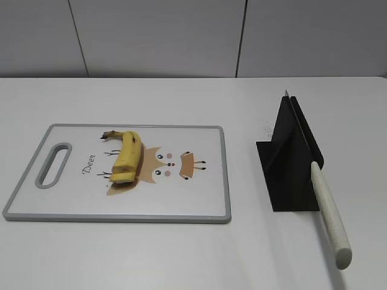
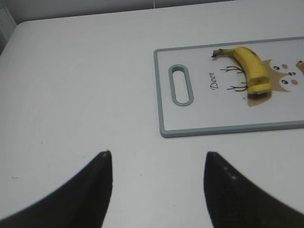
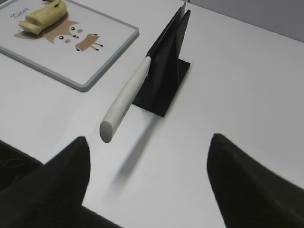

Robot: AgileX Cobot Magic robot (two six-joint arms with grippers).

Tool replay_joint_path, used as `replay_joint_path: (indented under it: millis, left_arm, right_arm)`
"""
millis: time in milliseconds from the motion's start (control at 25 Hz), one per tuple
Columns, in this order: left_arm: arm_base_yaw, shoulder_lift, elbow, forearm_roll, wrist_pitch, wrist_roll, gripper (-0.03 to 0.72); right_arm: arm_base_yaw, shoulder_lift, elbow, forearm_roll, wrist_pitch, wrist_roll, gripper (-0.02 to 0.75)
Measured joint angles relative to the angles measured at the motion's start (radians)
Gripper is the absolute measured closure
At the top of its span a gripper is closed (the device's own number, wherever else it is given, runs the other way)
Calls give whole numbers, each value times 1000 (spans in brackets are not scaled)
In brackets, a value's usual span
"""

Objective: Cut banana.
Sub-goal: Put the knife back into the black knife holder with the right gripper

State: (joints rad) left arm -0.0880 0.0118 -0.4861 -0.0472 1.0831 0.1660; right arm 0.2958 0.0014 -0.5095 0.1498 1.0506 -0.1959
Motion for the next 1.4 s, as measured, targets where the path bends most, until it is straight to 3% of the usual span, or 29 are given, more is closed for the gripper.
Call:
replay_joint_path:
  millis: [360, 800, 1400]
  left_arm:
    - [0, 0, 0, -1, 0, 0, 103]
    - [0, 0, 0, -1, 0, 0, 103]
    - [0, 0, 0, -2, 0, 0, 103]
  right_arm:
    - [-51, -7, 0, 8, -1, 0, 145]
    - [-270, -7, 0, 9, 0, 0, 145]
    - [-280, -7, 0, 9, -1, 0, 145]
